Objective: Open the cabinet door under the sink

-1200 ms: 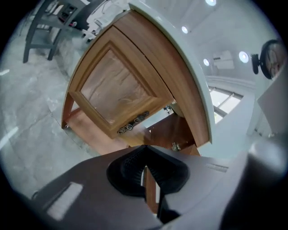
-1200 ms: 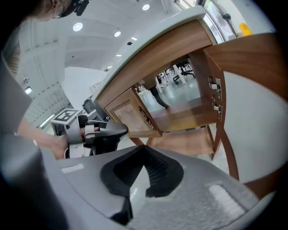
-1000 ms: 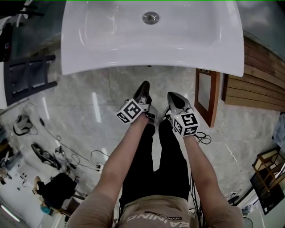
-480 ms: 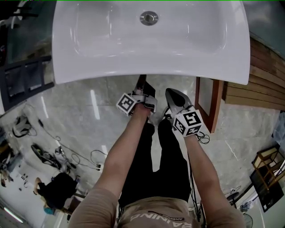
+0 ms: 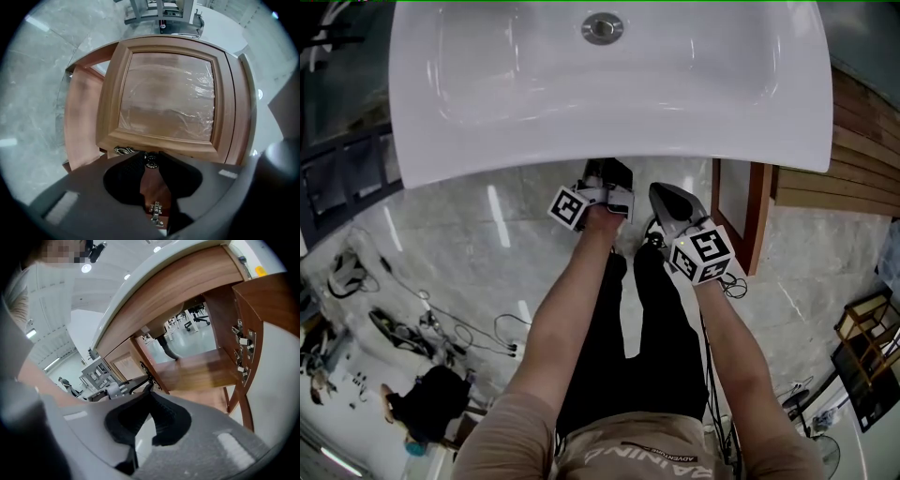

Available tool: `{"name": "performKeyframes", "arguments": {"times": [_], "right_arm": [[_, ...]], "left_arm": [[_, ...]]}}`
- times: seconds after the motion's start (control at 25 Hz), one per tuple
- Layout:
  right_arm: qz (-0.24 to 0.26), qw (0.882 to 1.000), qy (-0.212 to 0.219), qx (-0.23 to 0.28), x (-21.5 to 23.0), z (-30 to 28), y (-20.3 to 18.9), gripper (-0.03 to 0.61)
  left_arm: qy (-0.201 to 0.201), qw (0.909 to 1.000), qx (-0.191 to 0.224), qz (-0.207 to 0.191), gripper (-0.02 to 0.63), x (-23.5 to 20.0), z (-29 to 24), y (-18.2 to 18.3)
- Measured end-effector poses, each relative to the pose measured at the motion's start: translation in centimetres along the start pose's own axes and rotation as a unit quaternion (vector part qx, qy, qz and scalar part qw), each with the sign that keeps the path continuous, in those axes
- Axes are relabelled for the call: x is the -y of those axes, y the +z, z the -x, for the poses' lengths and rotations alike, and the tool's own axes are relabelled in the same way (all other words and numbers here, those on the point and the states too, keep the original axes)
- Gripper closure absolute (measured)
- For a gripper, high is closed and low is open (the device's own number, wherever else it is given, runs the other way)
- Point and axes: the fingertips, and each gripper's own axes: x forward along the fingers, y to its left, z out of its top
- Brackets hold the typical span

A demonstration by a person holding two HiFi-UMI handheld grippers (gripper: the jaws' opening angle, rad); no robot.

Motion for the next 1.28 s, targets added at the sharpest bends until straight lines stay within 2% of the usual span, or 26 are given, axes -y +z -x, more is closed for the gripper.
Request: {"name": "performKeyframes", "arguments": {"times": [0.24,0.4,0.52,0.72,0.92,1.28], "right_arm": [[-0.019,1.000,-0.001,0.001,0.4,-0.1,-0.6,0.578],[-0.025,1.000,-0.002,0.003,0.6,-0.1,-0.6,0.578],[-0.030,1.000,-0.004,0.005,0.8,0.0,-0.6,0.578],[-0.034,0.999,-0.004,0.007,0.8,0.3,-1.1,0.578],[-0.038,0.999,-0.001,0.004,1.0,1.3,-1.7,0.578],[-0.016,1.000,0.014,-0.018,0.9,2.6,-3.0,0.578]], "left_arm": [[-0.035,0.9966,0.036,0.066,0.517,-0.3,0.0,0.0],[-0.036,0.9940,0.062,0.083,0.518,-0.5,0.1,0.0],[-0.029,0.9949,0.060,0.076,0.517,-0.4,0.1,-0.2],[-0.023,0.9991,0.015,0.034,0.511,0.1,0.5,0.0],[-0.018,0.9996,-0.020,0.010,0.511,0.0,1.6,-0.6],[-0.013,0.9996,-0.025,-0.001,0.511,-0.7,5.1,-0.8]]}}
